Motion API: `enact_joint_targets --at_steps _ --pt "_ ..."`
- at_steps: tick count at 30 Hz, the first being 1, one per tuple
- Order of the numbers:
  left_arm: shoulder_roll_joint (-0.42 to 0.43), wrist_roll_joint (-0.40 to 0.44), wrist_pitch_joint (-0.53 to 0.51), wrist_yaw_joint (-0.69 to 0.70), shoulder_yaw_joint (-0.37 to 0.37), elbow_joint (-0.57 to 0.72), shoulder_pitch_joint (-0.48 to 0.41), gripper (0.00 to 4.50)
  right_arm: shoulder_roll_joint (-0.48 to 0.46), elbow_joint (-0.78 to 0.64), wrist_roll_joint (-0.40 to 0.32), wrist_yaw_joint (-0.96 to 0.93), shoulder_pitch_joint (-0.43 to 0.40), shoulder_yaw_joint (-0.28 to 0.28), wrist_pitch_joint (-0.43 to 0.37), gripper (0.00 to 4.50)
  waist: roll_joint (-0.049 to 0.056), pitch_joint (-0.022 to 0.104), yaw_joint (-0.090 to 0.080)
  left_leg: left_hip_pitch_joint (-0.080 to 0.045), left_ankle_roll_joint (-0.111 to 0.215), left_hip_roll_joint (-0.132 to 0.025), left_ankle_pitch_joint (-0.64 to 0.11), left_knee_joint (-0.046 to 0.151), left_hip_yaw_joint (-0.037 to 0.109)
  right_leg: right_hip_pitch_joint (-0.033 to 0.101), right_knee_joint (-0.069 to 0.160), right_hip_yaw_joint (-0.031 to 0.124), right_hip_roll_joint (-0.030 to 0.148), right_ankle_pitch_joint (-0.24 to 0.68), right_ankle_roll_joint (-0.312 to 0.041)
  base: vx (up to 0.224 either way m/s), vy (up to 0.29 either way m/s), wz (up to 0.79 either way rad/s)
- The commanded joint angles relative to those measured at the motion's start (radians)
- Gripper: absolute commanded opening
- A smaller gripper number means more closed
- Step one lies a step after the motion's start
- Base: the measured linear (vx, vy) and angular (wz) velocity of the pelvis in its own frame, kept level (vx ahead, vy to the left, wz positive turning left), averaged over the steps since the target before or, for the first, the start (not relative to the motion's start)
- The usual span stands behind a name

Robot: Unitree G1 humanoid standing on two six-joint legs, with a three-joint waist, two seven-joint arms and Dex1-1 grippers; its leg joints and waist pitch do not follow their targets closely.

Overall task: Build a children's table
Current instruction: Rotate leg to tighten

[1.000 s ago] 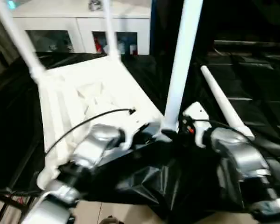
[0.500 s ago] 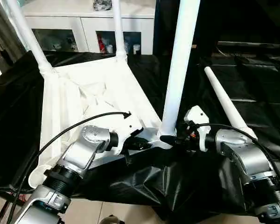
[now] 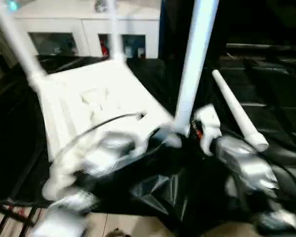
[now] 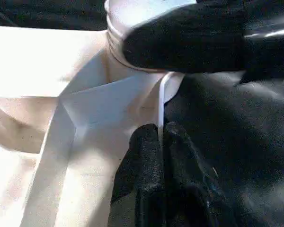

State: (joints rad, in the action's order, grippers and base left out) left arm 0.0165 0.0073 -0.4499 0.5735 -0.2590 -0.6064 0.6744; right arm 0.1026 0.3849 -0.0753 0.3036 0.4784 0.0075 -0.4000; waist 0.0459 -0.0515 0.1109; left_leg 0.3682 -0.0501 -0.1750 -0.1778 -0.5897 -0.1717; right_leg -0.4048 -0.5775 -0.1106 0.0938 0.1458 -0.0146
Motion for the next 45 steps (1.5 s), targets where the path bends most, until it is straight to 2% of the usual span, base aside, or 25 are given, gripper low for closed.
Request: enact_joint_targets --at_steps 1,5,6,8,9,10,17,22,26,27,28,30,31,39,45 --pt "-0.038 -0.016 0.043 -0.030 0.019 0.006 0.034 0.00 -0.041 0.055 -0.005 -0.049 0.005 0.022 -0.025 2.72 -0.016 0.075 0.003 -0.003 0.024 -0.039 -0.205 0.068 0.019 0.055 0.078 0.049 0.069 0.354 -0.124 0.000 0.000 0.00" --pt "-0.050 -0.007 0.072 0.008 -0.003 0.003 0.038 0.00 -0.076 0.047 -0.014 -0.014 0.015 0.037 -0.002 2.72 -0.013 0.075 0.004 -0.001 0.051 -0.043 -0.178 0.068 0.017 0.059 0.072 0.049 0.068 0.293 -0.141 0.000 0.000 0.00" --pt "-0.047 -0.008 0.077 0.021 -0.006 0.006 0.035 0.00 -0.078 0.043 -0.017 -0.009 0.016 0.033 0.000 3.28 -0.013 0.074 0.003 -0.002 0.051 -0.044 -0.188 0.070 0.018 0.059 0.073 0.049 0.068 0.301 -0.143 0.000 0.000 0.00" --pt "-0.033 -0.010 0.094 0.057 -0.018 0.013 0.026 0.00 -0.068 0.036 -0.006 0.002 0.018 0.039 0.014 3.42 -0.012 0.073 0.002 -0.004 0.048 -0.044 -0.207 0.071 0.017 0.058 0.075 0.049 0.068 0.319 -0.142 0.000 0.000 0.00" --pt "-0.024 -0.013 0.098 0.074 -0.023 0.021 0.020 0.00 -0.054 0.033 0.005 0.013 0.017 0.049 0.027 3.44 -0.018 0.072 0.001 -0.004 0.047 -0.044 -0.220 0.073 0.017 0.059 0.078 0.048 0.069 0.340 -0.136 0.000 0.000 0.00" --pt "-0.018 -0.015 0.101 0.085 -0.026 0.025 0.016 0.00 -0.044 0.032 0.012 0.020 0.017 0.056 0.036 3.54 -0.014 0.071 0.002 -0.005 0.044 -0.046 -0.222 0.074 0.019 0.057 0.078 0.049 0.071 0.352 -0.133 0.000 0.000 0.00" --pt "0.060 -0.024 0.110 0.203 -0.057 0.110 -0.041 0.00 0.083 -0.015 0.000 0.195 -0.006 0.091 0.062 3.54 -0.015 0.072 0.008 -0.005 0.051 -0.050 -0.213 0.071 0.017 0.060 0.070 0.053 0.072 0.304 -0.154 0.000 0.000 0.00" --pt "0.156 -0.049 0.119 0.343 -0.079 0.216 -0.110 0.00 0.241 -0.085 -0.029 0.441 -0.048 0.120 0.072 3.54 -0.015 0.068 0.017 -0.006 0.060 -0.054 -0.238 0.072 0.017 0.057 0.072 0.055 0.072 0.341 -0.149 0.000 0.000 0.00" --pt "0.201 -0.070 0.113 0.411 -0.084 0.281 -0.141 0.00 0.299 -0.124 -0.052 0.541 -0.066 0.135 0.085 3.54 -0.017 0.068 0.023 -0.008 0.055 -0.056 -0.245 0.072 0.017 0.055 0.073 0.054 0.072 0.364 -0.147 0.000 0.000 0.00" --pt "0.202 -0.070 0.113 0.413 -0.085 0.283 -0.142 0.00 0.301 -0.125 -0.053 0.544 -0.067 0.136 0.085 3.54 -0.016 0.068 0.025 -0.008 0.055 -0.056 -0.243 0.072 0.017 0.055 0.071 0.055 0.072 0.363 -0.149 0.000 0.000 0.00" --pt "0.210 -0.075 0.112 0.425 -0.086 0.298 -0.149 0.00 0.306 -0.128 -0.058 0.558 -0.068 0.137 0.087 3.54 -0.020 0.069 0.027 -0.009 0.056 -0.057 -0.237 0.072 0.017 0.053 0.072 0.055 0.071 0.360 -0.151 0.000 0.000 0.00" --pt "0.213 -0.078 0.109 0.431 -0.087 0.307 -0.153 0.00 0.306 -0.131 -0.063 0.565 -0.067 0.138 0.087 3.54 -0.017 0.069 0.029 -0.009 0.053 -0.056 -0.231 0.071 0.016 0.052 0.070 0.055 0.072 0.355 -0.155 0.000 0.000 0.00" --pt "0.220 -0.084 0.103 0.439 -0.089 0.325 -0.161 0.00 0.307 -0.138 -0.075 0.585 -0.068 0.138 0.084 3.54 -0.021 0.070 0.030 -0.007 0.054 -0.057 -0.229 0.072 0.017 0.055 0.068 0.055 0.073 0.348 -0.157 0.000 0.000 0.00" --pt "0.227 -0.082 0.093 0.450 -0.092 0.347 -0.174 0.00 0.305 -0.141 -0.085 0.612 -0.072 0.151 0.069 2.84 -0.020 0.069 0.031 -0.008 0.053 -0.054 -0.227 0.071 0.016 0.052 0.072 0.054 0.071 0.377 -0.145 0.000 0.000 0.00" --pt "0.218 -0.071 0.086 0.420 -0.091 0.330 -0.166 0.00 0.293 -0.143 -0.083 0.591 -0.084 0.147 0.059 2.73 -0.020 0.069 0.032 -0.007 0.053 -0.054 -0.216 0.070 0.016 0.052 0.072 0.054 0.071 0.369 -0.141 0.000 0.000 0.00"
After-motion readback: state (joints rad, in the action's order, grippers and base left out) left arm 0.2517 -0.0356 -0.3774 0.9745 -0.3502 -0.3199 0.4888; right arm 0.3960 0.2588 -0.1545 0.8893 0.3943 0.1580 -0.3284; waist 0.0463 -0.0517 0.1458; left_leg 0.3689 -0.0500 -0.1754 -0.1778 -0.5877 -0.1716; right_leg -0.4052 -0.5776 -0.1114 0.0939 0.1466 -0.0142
